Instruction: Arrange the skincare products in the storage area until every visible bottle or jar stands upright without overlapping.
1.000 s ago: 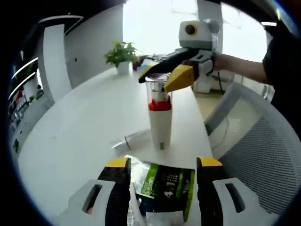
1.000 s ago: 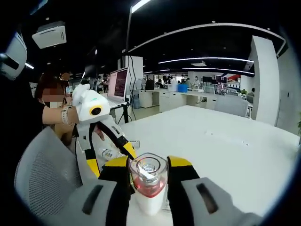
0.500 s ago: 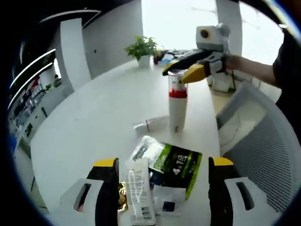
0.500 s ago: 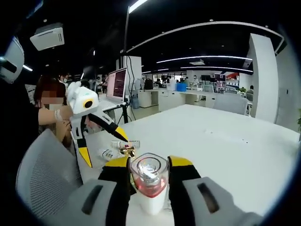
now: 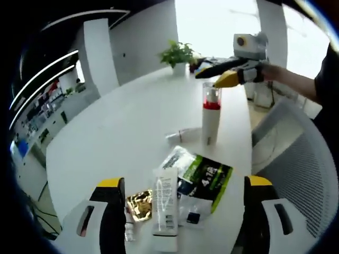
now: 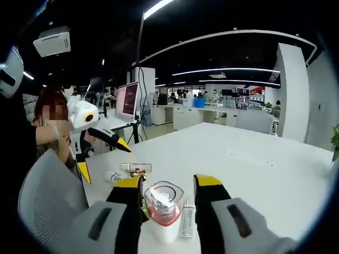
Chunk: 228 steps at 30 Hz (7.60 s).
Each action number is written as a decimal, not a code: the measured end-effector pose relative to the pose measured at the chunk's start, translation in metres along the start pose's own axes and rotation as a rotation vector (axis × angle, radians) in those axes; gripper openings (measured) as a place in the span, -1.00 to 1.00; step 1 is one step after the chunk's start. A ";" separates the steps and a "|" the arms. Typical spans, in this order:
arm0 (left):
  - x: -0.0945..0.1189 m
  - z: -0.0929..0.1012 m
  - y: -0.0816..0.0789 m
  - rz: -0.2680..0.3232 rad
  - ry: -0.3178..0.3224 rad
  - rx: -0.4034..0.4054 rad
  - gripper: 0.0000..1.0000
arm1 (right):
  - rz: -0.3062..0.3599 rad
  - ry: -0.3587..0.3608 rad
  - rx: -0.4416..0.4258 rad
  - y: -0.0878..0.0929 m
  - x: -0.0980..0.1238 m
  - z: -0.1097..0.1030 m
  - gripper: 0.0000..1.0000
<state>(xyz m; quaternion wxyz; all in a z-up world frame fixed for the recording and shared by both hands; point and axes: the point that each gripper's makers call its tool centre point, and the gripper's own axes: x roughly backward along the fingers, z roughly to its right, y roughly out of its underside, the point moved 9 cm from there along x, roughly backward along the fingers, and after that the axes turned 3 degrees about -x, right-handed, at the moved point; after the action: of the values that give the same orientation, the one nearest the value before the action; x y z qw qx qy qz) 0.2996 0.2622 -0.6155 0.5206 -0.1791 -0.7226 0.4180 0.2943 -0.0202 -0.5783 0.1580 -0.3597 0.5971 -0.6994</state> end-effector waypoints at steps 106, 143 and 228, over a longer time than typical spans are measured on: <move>-0.038 -0.028 0.052 -0.297 0.015 -0.010 0.21 | -0.258 0.040 -0.080 0.029 0.014 -0.030 0.99; -0.079 -0.034 0.054 -0.365 0.005 0.005 -0.34 | -0.275 0.062 -0.120 0.038 0.019 -0.025 0.67; -0.024 -0.004 0.020 -0.038 -0.060 0.115 -0.58 | -0.234 -0.002 -0.302 0.049 0.017 -0.071 0.06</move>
<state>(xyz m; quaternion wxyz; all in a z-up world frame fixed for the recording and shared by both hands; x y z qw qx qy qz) 0.3093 0.2590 -0.6451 0.5161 -0.1225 -0.7158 0.4541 0.2230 0.0080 -0.6216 0.0204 -0.4471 0.6493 -0.6149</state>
